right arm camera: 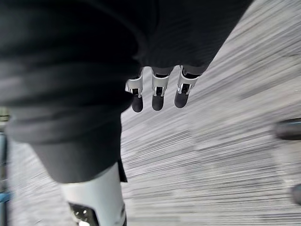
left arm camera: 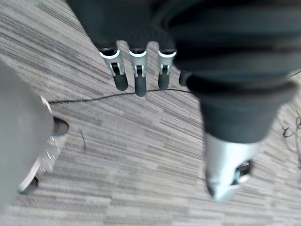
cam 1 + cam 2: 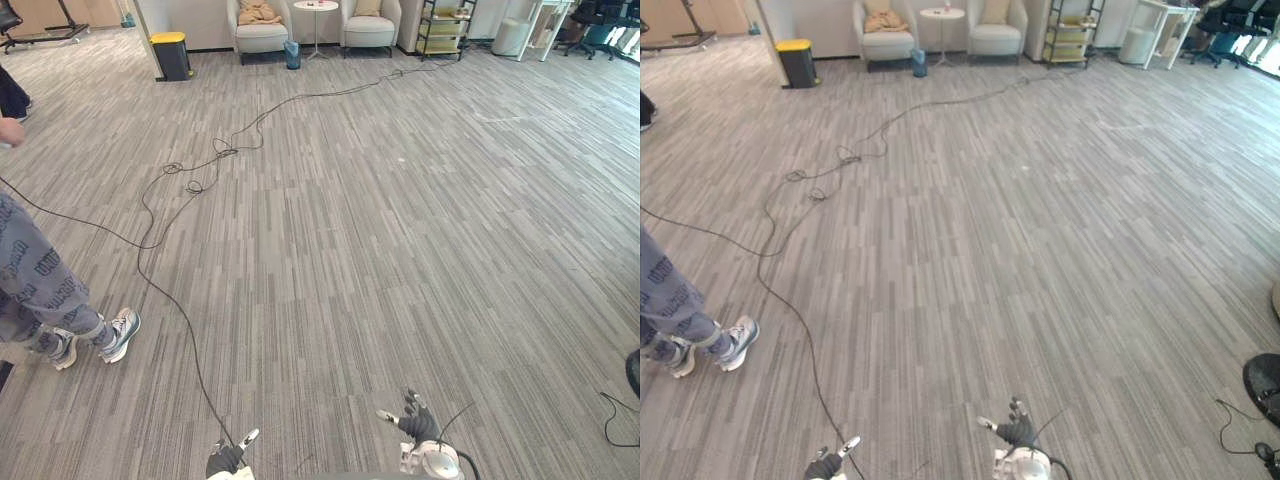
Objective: Pick up cushions and gather them together orderly.
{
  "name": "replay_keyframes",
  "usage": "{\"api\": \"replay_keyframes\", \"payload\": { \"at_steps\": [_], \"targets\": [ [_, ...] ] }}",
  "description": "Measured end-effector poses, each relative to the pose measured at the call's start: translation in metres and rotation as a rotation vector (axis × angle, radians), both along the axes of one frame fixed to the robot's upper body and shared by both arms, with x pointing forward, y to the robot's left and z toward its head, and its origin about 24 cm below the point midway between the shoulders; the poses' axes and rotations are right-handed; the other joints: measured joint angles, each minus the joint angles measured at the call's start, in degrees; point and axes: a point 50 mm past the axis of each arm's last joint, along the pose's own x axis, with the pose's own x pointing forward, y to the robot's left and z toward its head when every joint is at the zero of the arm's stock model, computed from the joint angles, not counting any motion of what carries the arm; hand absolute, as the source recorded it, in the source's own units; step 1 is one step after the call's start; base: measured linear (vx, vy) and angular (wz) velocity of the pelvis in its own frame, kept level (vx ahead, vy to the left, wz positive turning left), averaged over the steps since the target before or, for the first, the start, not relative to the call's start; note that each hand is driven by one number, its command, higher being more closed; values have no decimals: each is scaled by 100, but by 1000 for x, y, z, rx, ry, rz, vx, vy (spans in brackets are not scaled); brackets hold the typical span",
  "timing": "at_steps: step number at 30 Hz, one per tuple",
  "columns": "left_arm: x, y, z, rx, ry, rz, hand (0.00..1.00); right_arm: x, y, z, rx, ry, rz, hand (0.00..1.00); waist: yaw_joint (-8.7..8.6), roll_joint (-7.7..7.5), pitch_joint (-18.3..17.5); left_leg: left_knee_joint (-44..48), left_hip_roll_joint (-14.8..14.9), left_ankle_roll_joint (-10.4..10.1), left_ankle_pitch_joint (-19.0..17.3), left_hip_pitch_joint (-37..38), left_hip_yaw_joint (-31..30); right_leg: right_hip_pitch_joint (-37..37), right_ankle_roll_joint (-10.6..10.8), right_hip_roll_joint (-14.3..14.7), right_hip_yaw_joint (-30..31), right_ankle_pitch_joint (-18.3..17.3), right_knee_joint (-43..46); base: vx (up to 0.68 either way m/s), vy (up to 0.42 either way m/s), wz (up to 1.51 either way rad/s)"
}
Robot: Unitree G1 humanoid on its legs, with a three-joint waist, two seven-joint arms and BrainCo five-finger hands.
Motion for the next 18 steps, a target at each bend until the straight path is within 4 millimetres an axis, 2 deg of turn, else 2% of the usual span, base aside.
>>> {"api": "replay_keyframes", "payload": {
  "at_steps": [4, 8, 18],
  "targets": [
    [2, 2, -3, 2, 22, -24, 0, -8, -12, -11, 35, 79, -129, 0, 18, -81, -12, -126, -37, 25, 106, -12, -195, -3, 14, -24, -166, -9, -17, -22, -23, 22],
    [3, 1, -6, -7, 41, -58, 0, -13, -24, -17, 55, 117, -225, 0, 28, -75, -6, -151, -98, 69, 135, -18, -387, 28, 47, -78, -365, -32, -39, -2, -15, 24],
    [8, 2, -8, -17, 63, -123, 0, -13, -29, -22, 107, 161, -336, 0, 11, -108, 145, -156, -176, 107, 161, -11, -494, 115, 50, -136, -460, -30, -122, -25, -5, 7]
  ]
}}
